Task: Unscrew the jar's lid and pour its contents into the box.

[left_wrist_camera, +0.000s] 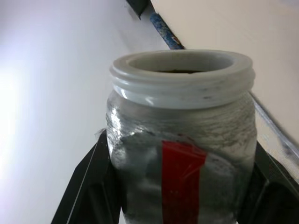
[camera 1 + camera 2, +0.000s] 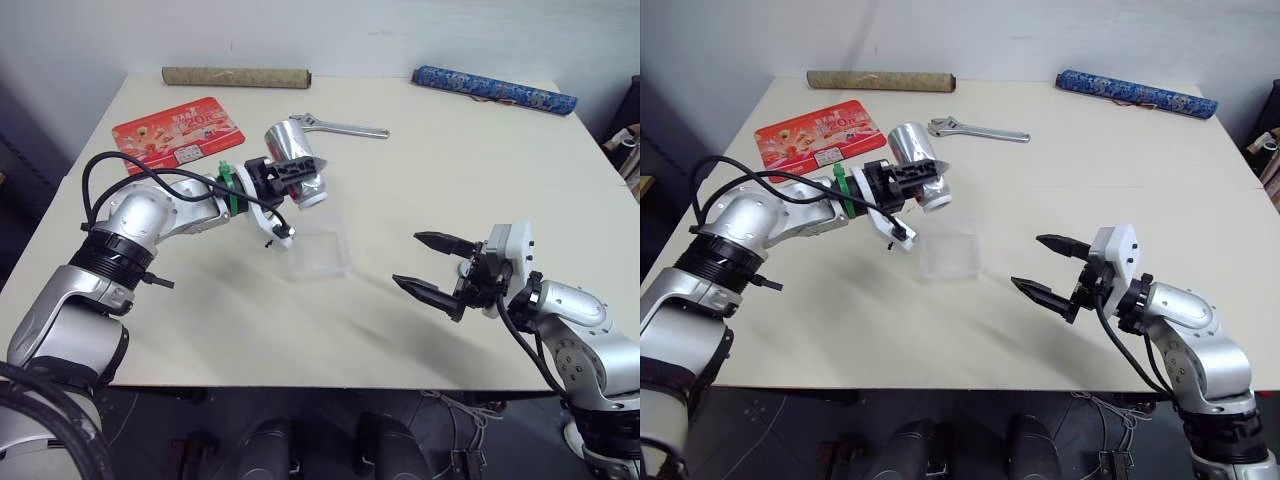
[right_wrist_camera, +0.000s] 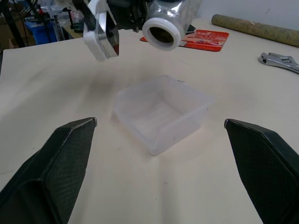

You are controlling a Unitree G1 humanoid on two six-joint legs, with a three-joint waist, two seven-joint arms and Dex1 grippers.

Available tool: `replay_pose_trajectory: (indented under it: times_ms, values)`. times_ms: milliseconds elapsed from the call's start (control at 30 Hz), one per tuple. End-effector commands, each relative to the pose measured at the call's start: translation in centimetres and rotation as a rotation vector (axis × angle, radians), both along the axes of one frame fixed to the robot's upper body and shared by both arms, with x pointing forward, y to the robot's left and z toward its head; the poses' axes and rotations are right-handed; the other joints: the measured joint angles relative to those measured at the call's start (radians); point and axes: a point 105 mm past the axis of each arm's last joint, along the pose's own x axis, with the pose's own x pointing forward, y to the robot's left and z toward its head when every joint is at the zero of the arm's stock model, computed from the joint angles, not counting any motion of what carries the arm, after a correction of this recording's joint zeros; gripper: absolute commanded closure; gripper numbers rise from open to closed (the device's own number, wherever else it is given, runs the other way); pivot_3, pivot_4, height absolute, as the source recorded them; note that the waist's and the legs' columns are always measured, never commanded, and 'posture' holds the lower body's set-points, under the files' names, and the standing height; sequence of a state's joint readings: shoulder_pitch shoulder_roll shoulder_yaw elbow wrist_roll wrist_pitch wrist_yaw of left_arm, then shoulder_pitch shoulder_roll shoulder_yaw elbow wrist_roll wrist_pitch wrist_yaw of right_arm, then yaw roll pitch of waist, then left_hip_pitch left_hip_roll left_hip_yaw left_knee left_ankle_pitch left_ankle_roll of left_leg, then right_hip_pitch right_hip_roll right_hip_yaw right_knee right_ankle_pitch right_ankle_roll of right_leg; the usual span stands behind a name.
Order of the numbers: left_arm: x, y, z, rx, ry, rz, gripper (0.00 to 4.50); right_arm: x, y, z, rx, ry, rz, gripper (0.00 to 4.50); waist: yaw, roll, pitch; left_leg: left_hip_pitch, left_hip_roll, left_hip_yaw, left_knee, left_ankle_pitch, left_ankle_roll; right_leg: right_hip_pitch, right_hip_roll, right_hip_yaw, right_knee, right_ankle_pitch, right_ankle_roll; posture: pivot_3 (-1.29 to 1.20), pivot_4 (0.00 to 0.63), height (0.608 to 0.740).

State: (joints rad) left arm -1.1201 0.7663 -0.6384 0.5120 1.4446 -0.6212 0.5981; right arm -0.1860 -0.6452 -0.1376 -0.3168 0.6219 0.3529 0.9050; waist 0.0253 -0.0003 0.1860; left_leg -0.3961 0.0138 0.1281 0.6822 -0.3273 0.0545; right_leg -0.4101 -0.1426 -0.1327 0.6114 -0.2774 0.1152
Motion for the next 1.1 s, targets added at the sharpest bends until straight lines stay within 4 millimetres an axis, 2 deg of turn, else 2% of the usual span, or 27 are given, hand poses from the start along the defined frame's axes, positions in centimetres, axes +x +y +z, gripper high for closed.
replay_pose_trajectory:
  times_ms: [33,300,400,500,600,700,800,900,1000,1100]
  values:
    - [-0.2,-0.2,0.7,0.07,-0.173,-0.066,2.11,-0.5,0.7,1.1,0.016,-0.044,0.023,0.01,0.0,0.0,0.0,-0.001,0.0,0.0,0.0,0.0,0.0,-0.001,0.0,0.0,0.0,0.0,0.0,0.0,0.15,0.74]
    - [-0.2,-0.8,0.9,0.133,-0.303,-0.106,2.11,-0.5,1.2,0.8,0.038,-0.029,0.023,0.01,0.0,0.0,0.0,-0.003,0.0,0.0,0.001,0.001,0.001,-0.002,-0.001,-0.001,0.0,0.0,0.001,0.0,0.15,0.74]
    - [0.2,-0.3,1.3,0.117,-0.273,-0.077,2.11,-0.5,1.3,0.7,0.041,-0.025,0.024,0.01,0.0,0.0,0.0,-0.003,-0.001,0.0,0.001,0.001,0.001,-0.002,-0.002,-0.001,0.0,0.001,0.001,0.0,0.15,0.74]
    - [-0.5,0.0,1.2,0.085,-0.201,-0.109,2.11,-0.5,1.2,0.7,0.048,-0.022,0.023,0.01,-0.001,-0.001,0.0,-0.003,-0.001,0.0,0.001,0.001,0.001,-0.002,-0.002,-0.001,0.001,0.001,0.001,0.0,0.15,0.74]
    - [0.3,1.4,2.0,-0.213,0.133,-0.015,2.11,-0.5,1.2,0.7,0.057,-0.027,0.024,0.01,-0.001,-0.001,0.0,-0.003,-0.001,0.0,0.002,0.001,0.001,-0.002,-0.003,-0.001,0.001,0.001,0.001,0.0,0.15,0.74]
    - [0.3,2.6,2.4,-0.444,0.416,-0.001,2.11,-0.6,1.2,0.8,0.064,-0.042,0.028,0.01,-0.004,-0.001,0.0,-0.002,-0.001,-0.001,0.003,0.002,0.001,-0.002,-0.004,-0.002,0.002,0.001,0.001,0.0,0.15,0.74]
    - [1.4,5.7,3.3,-0.939,0.856,0.077,2.11,-1.4,1.4,1.3,0.081,-0.123,0.105,0.01,-0.007,0.0,0.0,-0.001,-0.002,0.0,0.004,0.002,0.001,-0.002,-0.005,-0.002,0.006,0.001,0.001,0.0,0.15,0.74]
    - [1.7,9.9,2.5,-1.306,1.175,0.122,2.11,-2.3,1.6,1.7,0.119,-0.204,0.17,0.01,-0.02,-0.001,0.0,-0.002,-0.001,-0.002,0.01,0.002,0.001,-0.001,-0.004,-0.003,0.008,0.001,0.001,0.0,0.15,0.74]
    - [1.1,14.8,0.9,-1.578,1.232,0.192,2.11,-2.7,1.8,2.0,0.148,-0.284,0.196,0.01,-0.031,-0.001,0.0,-0.002,-0.001,-0.003,0.013,0.002,0.001,0.0,-0.004,-0.003,0.01,0.001,0.002,0.0,0.15,0.74]
    - [-0.3,19.0,-0.7,-1.812,1.247,0.204,2.11,-2.9,1.8,2.2,0.169,-0.358,0.195,0.01,-0.034,-0.001,0.0,0.002,-0.001,-0.002,0.013,0.002,0.001,0.003,-0.003,-0.001,0.011,0.001,0.002,0.0,0.15,0.74]
